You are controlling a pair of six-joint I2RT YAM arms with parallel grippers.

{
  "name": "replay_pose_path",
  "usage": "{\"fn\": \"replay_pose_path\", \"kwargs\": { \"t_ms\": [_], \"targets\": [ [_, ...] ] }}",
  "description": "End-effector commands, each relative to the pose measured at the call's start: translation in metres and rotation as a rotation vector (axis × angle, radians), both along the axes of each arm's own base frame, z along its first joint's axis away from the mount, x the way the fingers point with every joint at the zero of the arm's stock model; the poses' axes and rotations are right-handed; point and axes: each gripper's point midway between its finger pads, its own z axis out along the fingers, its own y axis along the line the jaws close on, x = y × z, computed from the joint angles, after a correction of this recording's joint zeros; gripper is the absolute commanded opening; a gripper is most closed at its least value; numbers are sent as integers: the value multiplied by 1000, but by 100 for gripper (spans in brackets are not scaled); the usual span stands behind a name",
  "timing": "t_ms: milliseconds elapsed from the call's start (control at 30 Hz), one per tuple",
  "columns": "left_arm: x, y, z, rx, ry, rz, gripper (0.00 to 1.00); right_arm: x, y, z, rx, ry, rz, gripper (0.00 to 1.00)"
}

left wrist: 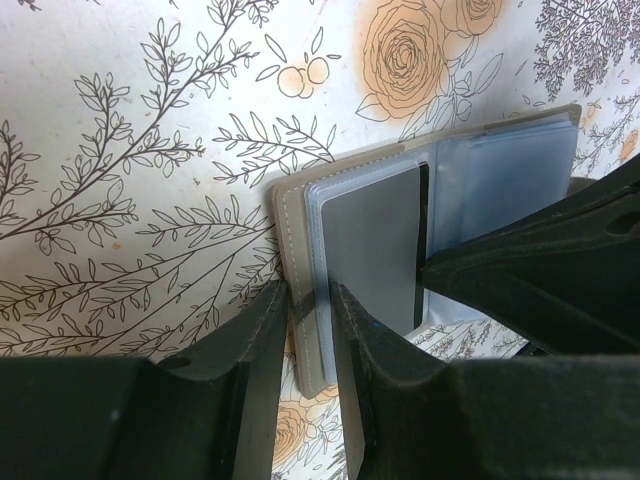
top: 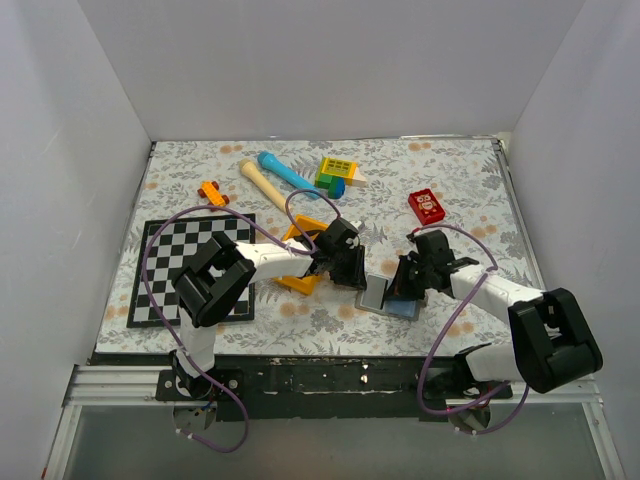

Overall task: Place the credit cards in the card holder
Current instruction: Insert the credit card into the card holder.

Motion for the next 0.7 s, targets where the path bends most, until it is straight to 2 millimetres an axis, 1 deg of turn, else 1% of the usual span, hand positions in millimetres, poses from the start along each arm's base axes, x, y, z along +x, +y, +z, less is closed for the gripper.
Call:
{"fn": "replay_pose_path", "kwargs": {
  "t_ms": [0,133,233,433,567,667],
  "targets": [
    [-9,3,-1,8,9,-16,24,9,13,5,54,-28,0,1],
    [-10,2,0,3,6,-14,24,13,17,4,78,-39,-3,1],
    [-10,3,-1,5,8,-12,24,14,16,6,72,-46,-5,1],
    [-10,5,-1,8,5,-7,24,13,4,17,6,-68,-16,1],
    [-10,5,-1,7,4,-7,24,11,-6,17,-50,-63,-24,1],
    [-11,5,-2,6,7,-7,24,10,-8,14,-67,-44,-27,1]
  ]
}}
